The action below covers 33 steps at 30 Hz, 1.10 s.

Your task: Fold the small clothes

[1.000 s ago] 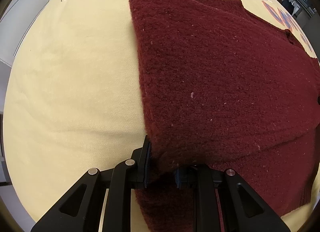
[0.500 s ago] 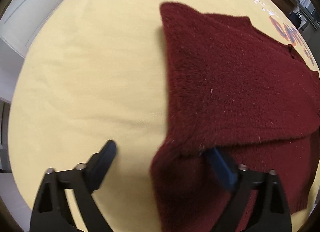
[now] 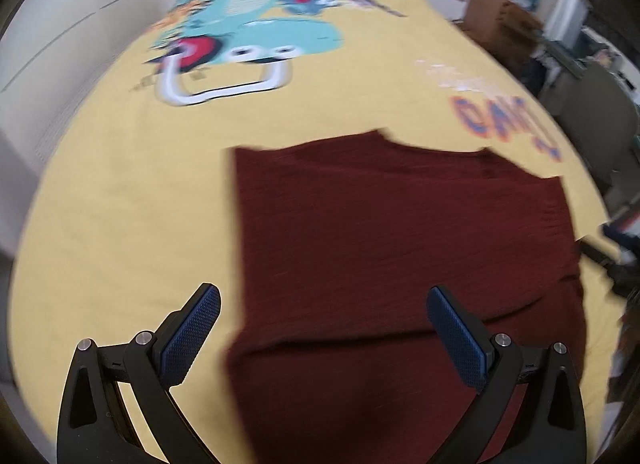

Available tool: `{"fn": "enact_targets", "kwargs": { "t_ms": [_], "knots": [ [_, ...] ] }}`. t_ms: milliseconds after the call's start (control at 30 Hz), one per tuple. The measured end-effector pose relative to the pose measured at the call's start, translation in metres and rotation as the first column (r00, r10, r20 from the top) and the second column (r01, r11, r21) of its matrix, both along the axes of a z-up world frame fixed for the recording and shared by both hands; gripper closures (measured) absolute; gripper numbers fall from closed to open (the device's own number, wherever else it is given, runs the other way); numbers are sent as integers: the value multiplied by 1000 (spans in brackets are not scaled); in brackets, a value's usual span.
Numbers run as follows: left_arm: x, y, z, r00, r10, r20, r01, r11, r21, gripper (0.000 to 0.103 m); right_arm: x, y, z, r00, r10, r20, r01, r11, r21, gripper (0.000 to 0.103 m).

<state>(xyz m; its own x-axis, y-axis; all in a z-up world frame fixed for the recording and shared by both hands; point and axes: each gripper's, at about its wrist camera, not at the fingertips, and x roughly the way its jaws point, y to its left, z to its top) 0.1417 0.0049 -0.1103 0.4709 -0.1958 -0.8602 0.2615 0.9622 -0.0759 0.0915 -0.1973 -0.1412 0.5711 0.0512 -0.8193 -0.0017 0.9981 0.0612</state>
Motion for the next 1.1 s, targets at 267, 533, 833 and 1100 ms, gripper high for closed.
{"fn": "enact_targets", "kwargs": {
  "t_ms": [267,533,833,1100],
  "knots": [
    [25,-58,-91,996,-49,-73,51,998,31,1,3,37,-57,997,53,-53,-54,998,-18,0],
    [37,-16,-104,999,-2,-52,8,994,111,1,5,-2,-91,998,-27,-60,25,999,-34,0],
    [45,5,-111,997,18,-75,-9,993,117,1,-6,-39,-96,997,-38,-69,37,999,-19,0],
    [43,14,-104,995,21,-100,-13,997,74,1,-16,-35,-82,999,-37,-37,36,999,-28,0]
  ]
}}
